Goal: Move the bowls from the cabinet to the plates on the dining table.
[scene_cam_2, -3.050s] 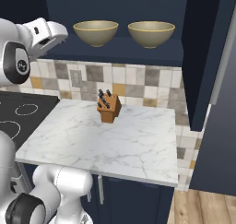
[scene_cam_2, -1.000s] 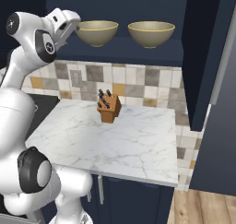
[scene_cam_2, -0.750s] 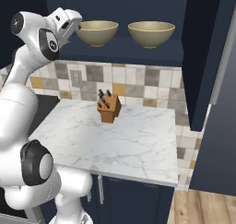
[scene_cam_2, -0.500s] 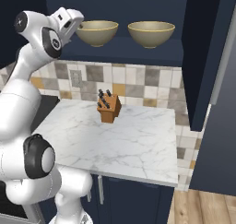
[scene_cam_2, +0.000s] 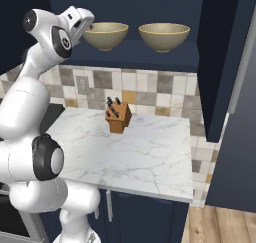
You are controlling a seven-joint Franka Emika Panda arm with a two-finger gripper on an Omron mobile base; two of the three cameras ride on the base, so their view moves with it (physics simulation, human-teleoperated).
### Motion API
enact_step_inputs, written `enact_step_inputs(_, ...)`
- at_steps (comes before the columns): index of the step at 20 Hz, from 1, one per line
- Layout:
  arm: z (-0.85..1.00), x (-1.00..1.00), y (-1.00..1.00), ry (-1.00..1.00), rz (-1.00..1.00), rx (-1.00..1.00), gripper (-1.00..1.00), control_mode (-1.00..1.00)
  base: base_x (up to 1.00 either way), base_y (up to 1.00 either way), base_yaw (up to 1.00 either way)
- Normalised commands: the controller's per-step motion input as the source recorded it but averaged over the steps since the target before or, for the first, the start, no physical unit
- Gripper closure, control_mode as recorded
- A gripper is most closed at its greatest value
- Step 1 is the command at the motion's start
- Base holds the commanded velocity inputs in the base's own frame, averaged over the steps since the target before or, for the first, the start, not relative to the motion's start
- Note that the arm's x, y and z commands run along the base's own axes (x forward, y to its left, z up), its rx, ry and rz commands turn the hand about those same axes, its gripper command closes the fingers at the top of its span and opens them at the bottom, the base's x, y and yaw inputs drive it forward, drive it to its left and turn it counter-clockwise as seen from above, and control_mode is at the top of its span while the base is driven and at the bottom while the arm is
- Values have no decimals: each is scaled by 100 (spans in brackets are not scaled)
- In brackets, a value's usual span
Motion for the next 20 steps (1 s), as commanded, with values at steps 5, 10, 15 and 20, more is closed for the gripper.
enact_step_inputs(5, -5, 24, 0, 0, 0, -1, -100, -100, 0, 0, 0)
enact_step_inputs(10, -6, 22, 0, 1, 0, -1, -100, -100, 0, 0, 0)
enact_step_inputs(15, -4, 20, 0, 0, 0, 0, -100, -100, 0, 0, 0)
enact_step_inputs(20, -4, 18, 0, 0, 0, 0, -100, -100, 0, 0, 0)
